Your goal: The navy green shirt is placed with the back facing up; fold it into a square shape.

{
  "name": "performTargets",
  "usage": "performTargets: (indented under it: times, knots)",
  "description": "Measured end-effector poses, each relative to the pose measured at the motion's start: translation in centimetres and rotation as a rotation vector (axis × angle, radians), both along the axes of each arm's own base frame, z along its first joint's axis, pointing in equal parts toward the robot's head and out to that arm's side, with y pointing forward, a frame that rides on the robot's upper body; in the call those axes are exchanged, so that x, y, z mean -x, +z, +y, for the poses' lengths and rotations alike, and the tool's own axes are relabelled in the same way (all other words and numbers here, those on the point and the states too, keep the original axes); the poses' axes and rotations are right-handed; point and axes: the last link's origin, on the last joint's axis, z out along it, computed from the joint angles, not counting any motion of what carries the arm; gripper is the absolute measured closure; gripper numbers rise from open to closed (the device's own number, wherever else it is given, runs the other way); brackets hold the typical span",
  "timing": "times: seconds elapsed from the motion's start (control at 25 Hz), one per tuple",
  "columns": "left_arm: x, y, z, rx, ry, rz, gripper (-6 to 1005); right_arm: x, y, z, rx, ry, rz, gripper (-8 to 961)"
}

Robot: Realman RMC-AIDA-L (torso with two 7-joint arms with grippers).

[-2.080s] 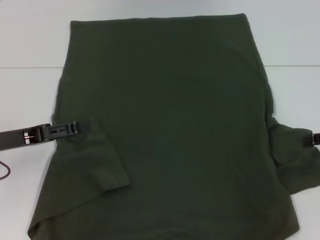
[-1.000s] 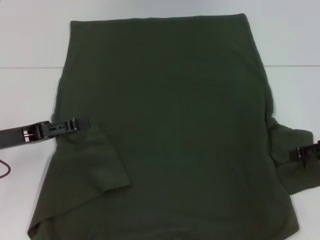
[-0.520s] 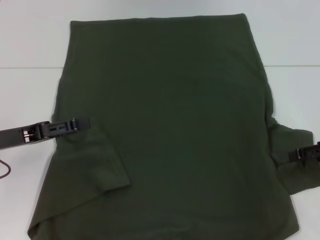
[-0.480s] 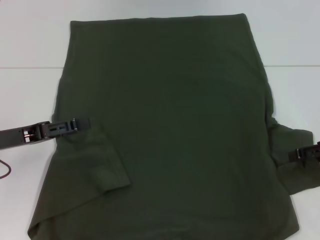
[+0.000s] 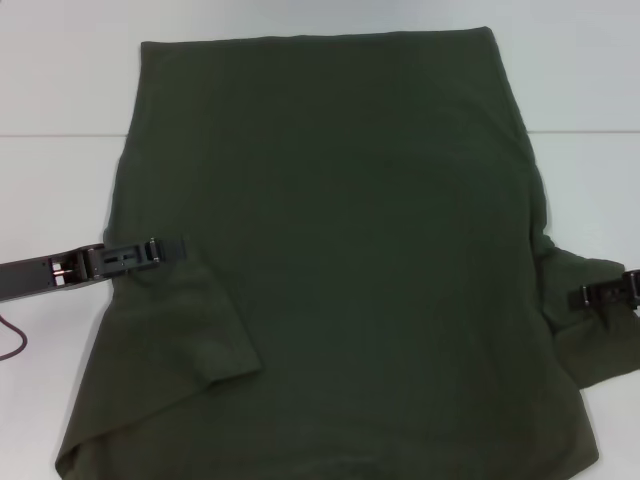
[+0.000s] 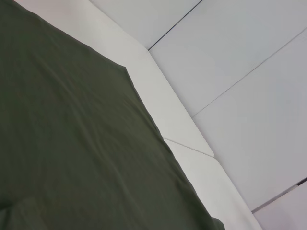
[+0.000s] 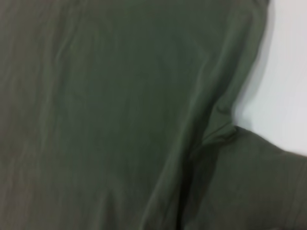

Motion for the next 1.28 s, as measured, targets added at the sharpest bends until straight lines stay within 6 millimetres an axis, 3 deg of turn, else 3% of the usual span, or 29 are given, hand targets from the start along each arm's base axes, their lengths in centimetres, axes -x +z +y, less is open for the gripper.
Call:
performTargets:
  times: [0.48,0.88,1.0,1.28]
  knots:
    - [-0.1,0.0,-0.1,-0.007,-0.002,-0.022,109,-0.9,0.1,-0.5,-0.017,-0.061,0.015,105]
    - [-0.1,0.0,-0.2,-0.005,0.000,-0.027,109,-1.2,-0.1,-0.4,-0.027,-0.064,-0.006,524]
    - [-0.1,0.0,-0.3,-0.005,0.002,-0.030,108,-1.6,-0.2,-0.4,-0.025,-0.085,-0.033,775]
    - [0.0,0.1,-0.5,-0.006,0.004,-0.040,108,-1.6,0.4,-0.6,-0.043,-0.100,-0.025,872]
